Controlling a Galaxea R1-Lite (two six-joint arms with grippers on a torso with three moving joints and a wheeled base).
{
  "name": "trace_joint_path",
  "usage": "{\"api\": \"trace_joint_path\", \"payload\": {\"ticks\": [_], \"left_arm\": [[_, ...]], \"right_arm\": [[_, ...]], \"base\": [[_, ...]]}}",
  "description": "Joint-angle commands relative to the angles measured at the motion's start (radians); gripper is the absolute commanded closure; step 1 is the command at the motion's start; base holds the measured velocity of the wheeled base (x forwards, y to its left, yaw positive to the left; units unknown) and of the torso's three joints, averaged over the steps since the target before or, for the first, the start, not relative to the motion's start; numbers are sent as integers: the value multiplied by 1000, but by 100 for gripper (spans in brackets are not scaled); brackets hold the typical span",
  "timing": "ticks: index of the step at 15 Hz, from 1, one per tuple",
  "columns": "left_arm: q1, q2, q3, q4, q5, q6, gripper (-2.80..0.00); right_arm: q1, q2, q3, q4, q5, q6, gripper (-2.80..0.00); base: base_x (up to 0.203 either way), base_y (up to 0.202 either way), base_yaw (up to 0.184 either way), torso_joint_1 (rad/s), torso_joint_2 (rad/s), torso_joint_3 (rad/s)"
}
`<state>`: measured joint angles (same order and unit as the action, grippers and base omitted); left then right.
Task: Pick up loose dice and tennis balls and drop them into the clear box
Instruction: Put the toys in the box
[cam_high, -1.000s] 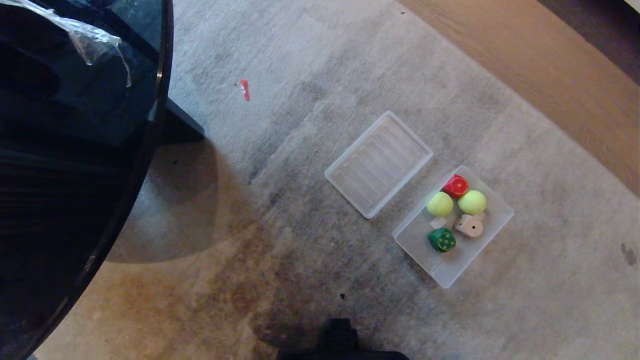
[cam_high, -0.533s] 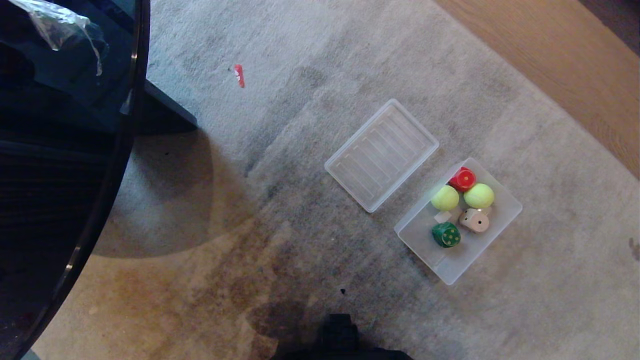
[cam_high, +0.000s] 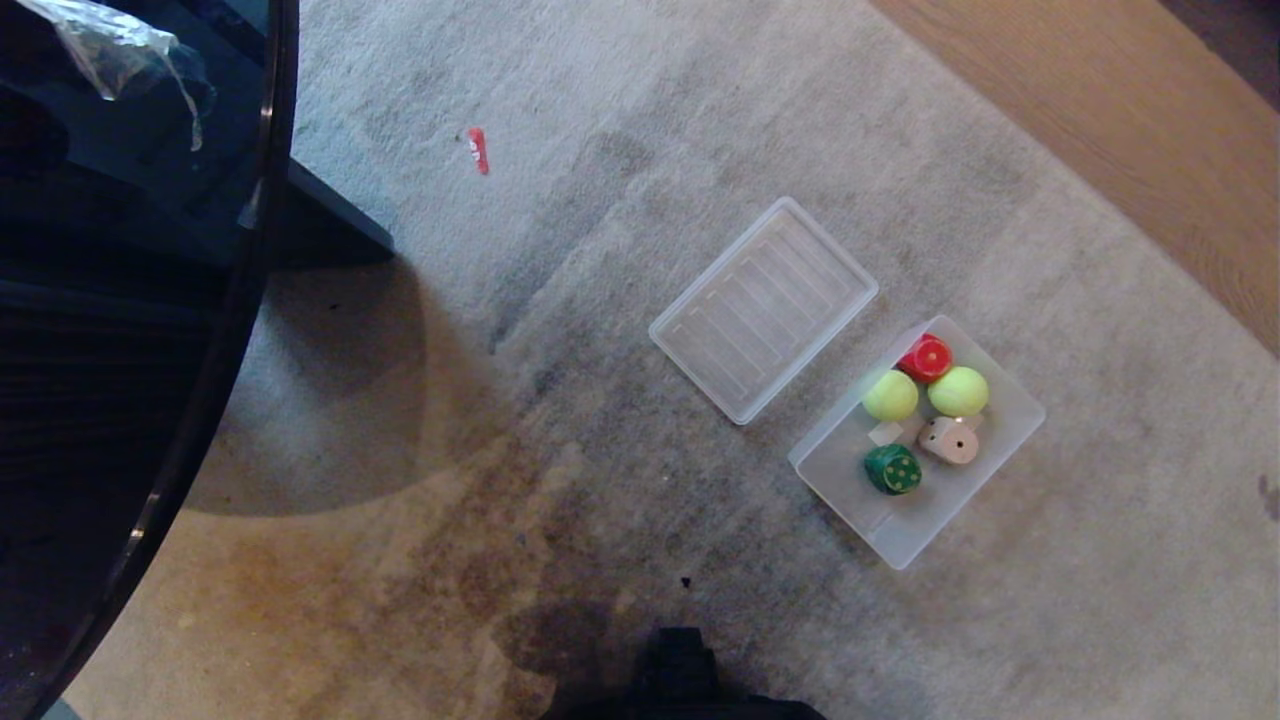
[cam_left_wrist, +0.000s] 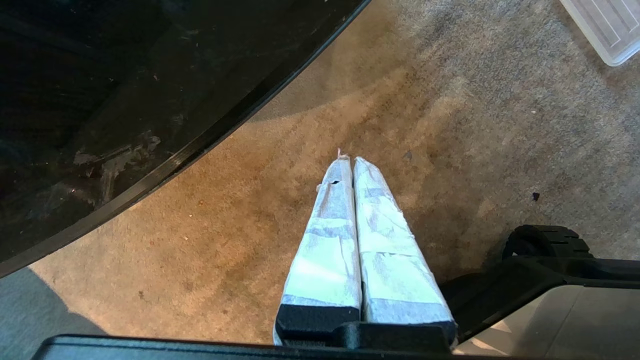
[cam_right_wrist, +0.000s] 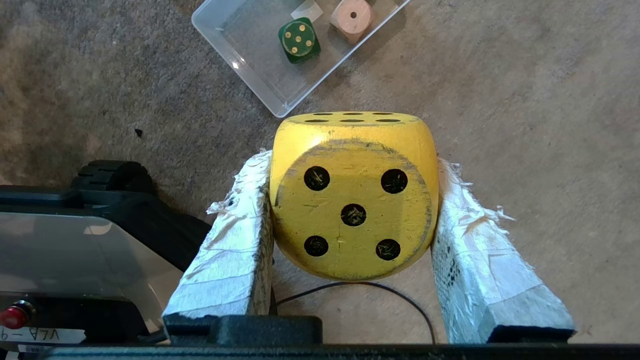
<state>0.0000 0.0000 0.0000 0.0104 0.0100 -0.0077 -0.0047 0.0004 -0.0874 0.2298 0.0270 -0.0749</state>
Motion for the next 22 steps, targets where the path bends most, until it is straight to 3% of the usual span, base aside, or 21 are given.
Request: {"api": "trace_joint_path", "payload": {"ticks": [1, 9, 13, 17, 22], "left_arm": [[0, 0, 1, 0, 1, 0, 0], [0, 0, 0, 0, -1, 0, 0], [0, 0, 0, 0, 1, 0, 0], [0, 0, 0, 0, -1, 0, 0], [0, 0, 0, 0, 1, 0, 0]], "right_arm": [[0, -2, 0, 0, 1, -2, 0], [0, 42, -64, 45, 1, 20, 0], [-1, 439, -248, 60, 3, 131, 0], [0, 870, -312, -148, 5, 196, 0], [2, 1266, -355, -549, 3, 217, 0]], "base": [[0, 0, 0, 0, 0, 0], [0, 0, 0, 0, 0, 0], [0, 0, 0, 0, 0, 0], [0, 0, 0, 0, 0, 0], [0, 0, 0, 0, 0, 0]]}}
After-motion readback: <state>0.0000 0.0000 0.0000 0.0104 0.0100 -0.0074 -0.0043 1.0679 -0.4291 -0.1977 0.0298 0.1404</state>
